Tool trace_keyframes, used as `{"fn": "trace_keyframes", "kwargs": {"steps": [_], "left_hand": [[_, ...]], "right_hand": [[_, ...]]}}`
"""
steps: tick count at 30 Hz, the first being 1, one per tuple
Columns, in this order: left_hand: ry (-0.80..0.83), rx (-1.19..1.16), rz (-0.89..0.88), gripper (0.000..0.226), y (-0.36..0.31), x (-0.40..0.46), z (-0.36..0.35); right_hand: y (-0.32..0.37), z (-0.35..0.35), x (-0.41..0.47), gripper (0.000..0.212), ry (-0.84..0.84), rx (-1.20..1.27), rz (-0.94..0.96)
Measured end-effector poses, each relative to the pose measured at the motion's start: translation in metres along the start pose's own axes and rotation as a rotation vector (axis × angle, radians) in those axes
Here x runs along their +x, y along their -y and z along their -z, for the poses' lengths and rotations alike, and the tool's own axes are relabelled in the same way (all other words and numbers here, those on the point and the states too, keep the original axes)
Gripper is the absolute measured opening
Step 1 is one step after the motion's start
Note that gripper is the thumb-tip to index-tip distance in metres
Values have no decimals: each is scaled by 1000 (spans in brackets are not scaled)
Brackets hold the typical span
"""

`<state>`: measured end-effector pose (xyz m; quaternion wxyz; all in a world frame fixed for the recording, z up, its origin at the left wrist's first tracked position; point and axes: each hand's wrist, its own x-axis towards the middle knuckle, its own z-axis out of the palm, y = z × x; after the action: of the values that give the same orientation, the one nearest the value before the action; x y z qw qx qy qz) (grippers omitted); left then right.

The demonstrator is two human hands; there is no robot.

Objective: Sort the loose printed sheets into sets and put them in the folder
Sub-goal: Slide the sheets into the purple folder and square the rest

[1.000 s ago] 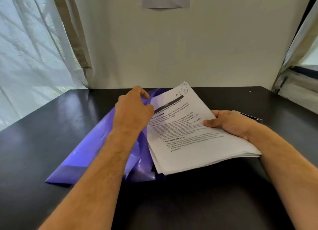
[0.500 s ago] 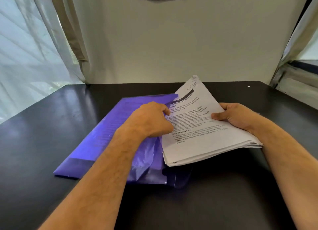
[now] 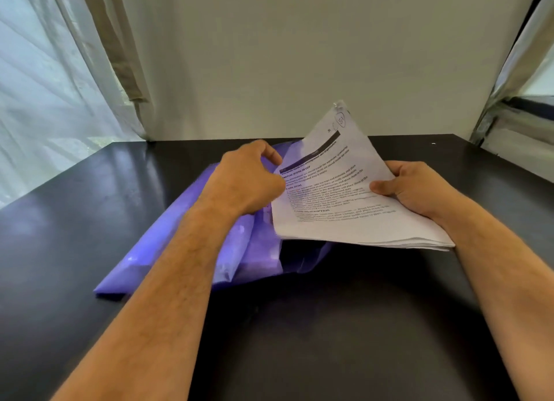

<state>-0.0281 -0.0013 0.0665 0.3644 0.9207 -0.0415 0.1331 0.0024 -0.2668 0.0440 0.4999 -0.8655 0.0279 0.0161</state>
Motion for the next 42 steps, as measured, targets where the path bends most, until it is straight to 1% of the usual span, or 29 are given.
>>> {"fn": "trace_keyframes", "kwargs": {"steps": [7,10,16,18,21,24,27,29,34,37,38,40,41,42], "left_hand": [[-214,-142,-42,20,4,3,7],[-261,-183,-30,19,4,4,3],[-208,-76,-53,15,-3,0,-18],[-193,-89,-52,16,-3,-1,-18],[-164,-119,-53,19,-3,-3,-21],[-133,-141,-55,19,-4,-4,-24],[-132,-162,-53,18,-4,-3,-27],[-150,-181,-51,15,-4,-2,-29],[-196,-210,-42,15,-6,-3,-35],[-187,-215,-56,15,-10,-8,-42],[-177,-214,-64,14,-11,-10,-45],[-170,-218,-74,14,-13,-13,-52],[-173,-218,-77,13,-13,-14,-56],[-174,-216,-80,13,-13,-14,-58]], "right_hand": [[0,7,-1,26,-28,43,22],[1,8,-1,21,-16,81,-10],[3,8,0,21,93,144,-95],[3,10,-3,22,79,171,-106],[4,9,-4,25,9,233,-107],[5,5,-4,22,-53,268,-103],[7,0,-5,17,-7,257,-115],[8,-3,-5,24,45,241,-133],[11,-19,-6,19,27,234,-135],[14,-39,-6,14,24,209,-128],[16,-45,-6,19,8,191,-112],[18,-54,-3,36,-24,238,-125],[18,-55,-1,38,-23,285,-150],[18,-55,1,36,-6,344,-168]]}}
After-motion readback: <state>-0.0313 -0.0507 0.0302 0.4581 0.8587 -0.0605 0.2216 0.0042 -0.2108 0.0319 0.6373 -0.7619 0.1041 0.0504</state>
